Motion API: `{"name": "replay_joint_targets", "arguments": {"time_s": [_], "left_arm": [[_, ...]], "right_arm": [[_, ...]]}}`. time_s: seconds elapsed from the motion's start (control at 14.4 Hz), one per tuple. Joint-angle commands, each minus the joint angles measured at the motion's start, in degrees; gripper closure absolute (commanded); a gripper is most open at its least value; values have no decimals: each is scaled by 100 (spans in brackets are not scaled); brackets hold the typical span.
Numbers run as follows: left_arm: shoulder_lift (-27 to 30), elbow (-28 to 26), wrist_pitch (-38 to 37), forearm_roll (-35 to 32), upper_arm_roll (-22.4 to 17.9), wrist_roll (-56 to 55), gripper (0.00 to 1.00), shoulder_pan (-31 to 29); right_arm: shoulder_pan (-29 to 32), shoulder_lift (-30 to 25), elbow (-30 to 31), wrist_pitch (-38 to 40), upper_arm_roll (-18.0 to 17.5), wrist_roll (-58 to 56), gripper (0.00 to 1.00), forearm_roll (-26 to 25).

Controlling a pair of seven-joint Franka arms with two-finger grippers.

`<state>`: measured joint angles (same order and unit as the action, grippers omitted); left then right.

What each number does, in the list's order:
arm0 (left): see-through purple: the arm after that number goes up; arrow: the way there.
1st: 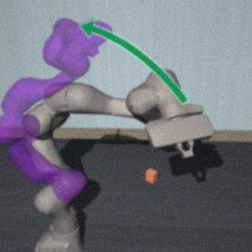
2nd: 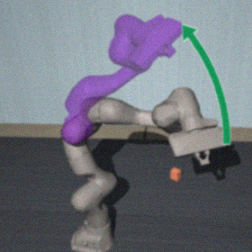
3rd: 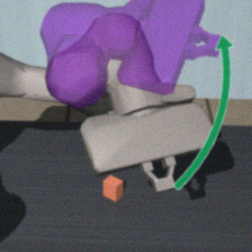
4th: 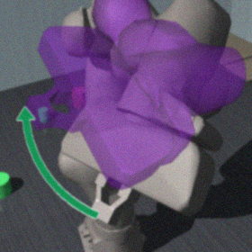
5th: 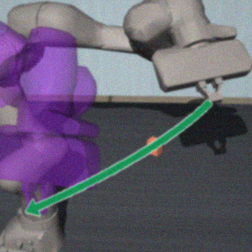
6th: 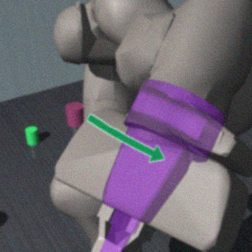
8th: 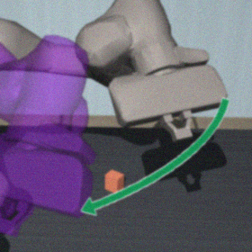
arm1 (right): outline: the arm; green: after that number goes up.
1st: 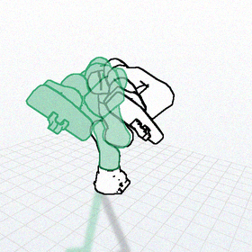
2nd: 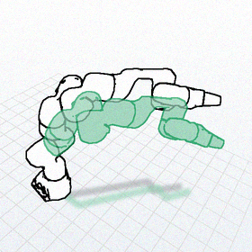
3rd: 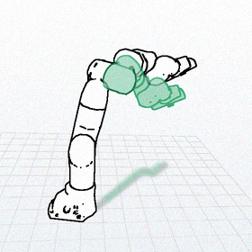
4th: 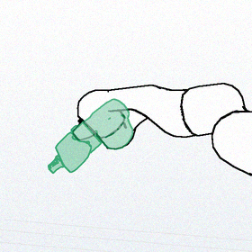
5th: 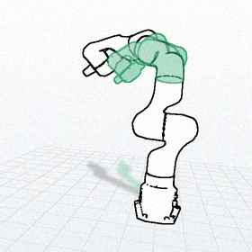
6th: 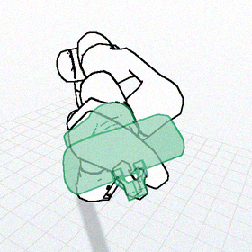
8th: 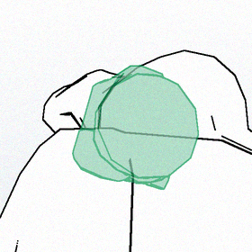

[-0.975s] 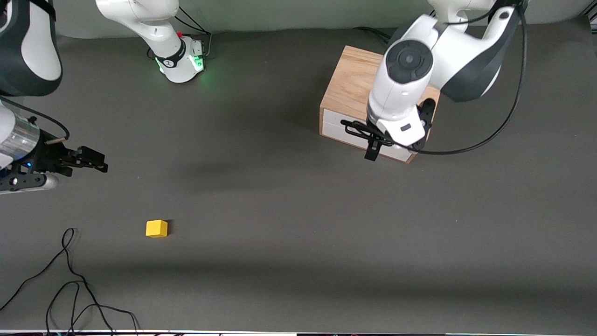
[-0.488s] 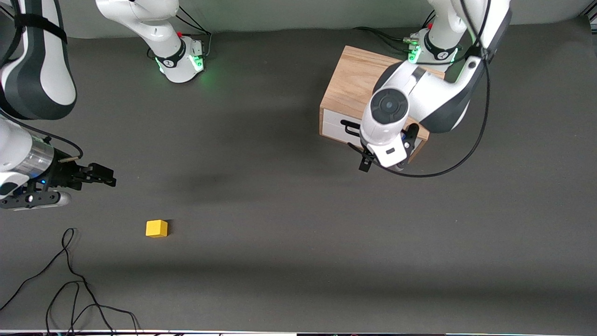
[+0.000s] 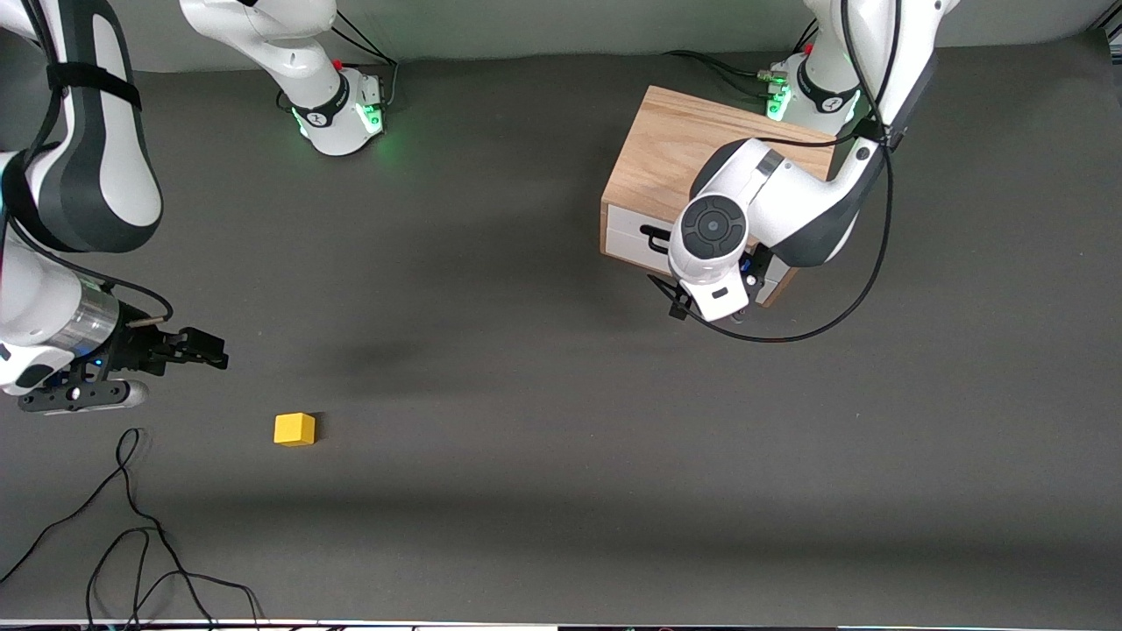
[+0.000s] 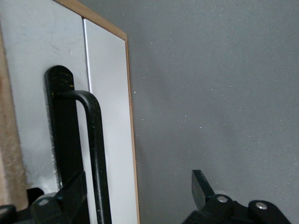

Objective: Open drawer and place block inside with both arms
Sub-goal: 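Hook the drawer handle with the left gripper while the right gripper approaches the cube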

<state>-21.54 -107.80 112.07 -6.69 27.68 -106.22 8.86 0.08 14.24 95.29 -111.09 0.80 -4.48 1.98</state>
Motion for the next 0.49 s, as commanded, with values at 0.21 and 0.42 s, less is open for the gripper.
{"name": "replay_joint_targets", "arguments": {"time_s": [0.21, 0.42], "left_arm": [[-149, -21, 131, -87, -8, -83, 0, 45], [-193, 110, 139, -87, -8, -83, 0, 36]], "right_arm": [[-60, 561, 7, -755, 43, -79, 0, 40], [-69, 1044, 7, -1264, 34, -79, 0, 40]]}}
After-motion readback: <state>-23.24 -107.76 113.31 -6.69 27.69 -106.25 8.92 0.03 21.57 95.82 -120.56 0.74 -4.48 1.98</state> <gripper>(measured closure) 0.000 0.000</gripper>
